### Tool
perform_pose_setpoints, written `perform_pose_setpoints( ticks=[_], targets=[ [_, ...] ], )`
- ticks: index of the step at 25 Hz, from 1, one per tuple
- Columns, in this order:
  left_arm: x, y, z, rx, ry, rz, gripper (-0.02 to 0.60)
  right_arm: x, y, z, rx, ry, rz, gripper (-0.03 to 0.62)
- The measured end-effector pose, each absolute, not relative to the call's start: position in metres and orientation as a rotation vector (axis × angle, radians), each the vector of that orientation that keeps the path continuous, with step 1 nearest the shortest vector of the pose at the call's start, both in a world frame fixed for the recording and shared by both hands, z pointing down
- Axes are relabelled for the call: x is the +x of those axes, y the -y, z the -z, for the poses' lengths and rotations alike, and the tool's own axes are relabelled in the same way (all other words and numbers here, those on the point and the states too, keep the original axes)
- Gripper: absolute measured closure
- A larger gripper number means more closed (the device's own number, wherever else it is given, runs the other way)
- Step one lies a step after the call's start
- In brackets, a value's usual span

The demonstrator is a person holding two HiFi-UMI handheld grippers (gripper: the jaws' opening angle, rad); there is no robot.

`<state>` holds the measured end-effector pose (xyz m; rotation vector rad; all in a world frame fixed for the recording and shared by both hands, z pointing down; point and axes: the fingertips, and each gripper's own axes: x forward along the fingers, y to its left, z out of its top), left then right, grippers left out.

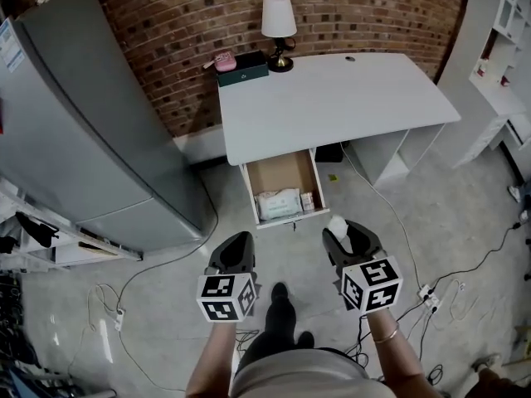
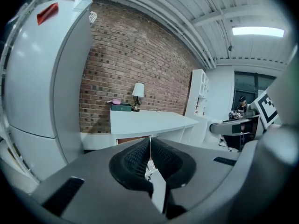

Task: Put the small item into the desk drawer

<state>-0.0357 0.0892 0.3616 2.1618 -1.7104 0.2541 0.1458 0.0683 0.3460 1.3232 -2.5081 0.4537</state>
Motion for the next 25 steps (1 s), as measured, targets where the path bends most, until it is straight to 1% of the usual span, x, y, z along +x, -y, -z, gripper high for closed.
perform_pose_setpoints(
  ticks=[6, 14, 20, 25],
  targets=[
    [-0.071, -0.021, -0.374, 2.154, 1.672, -0.255, 0.555, 0.109, 0.001, -0.352, 1.328, 2.469, -0.451, 0.413],
    [-0.104, 0.033, -0.381, 2.151, 1.657, -0.243, 0.555, 0.075, 0.052, -0.359, 1.326, 2.448, -0.455, 0.413],
    [-0.12, 0.056, -0.387, 2.134, 1.654, -0.248, 0.555, 0.06, 0.077, -0.364, 1.311, 2.44, -0.459, 0.413],
    [-0.124, 0.072, -0.393, 2.118, 1.657, -0.255, 0.555, 0.06, 0.094, -0.374, 1.301, 2.425, -0.469, 0.413]
  ],
)
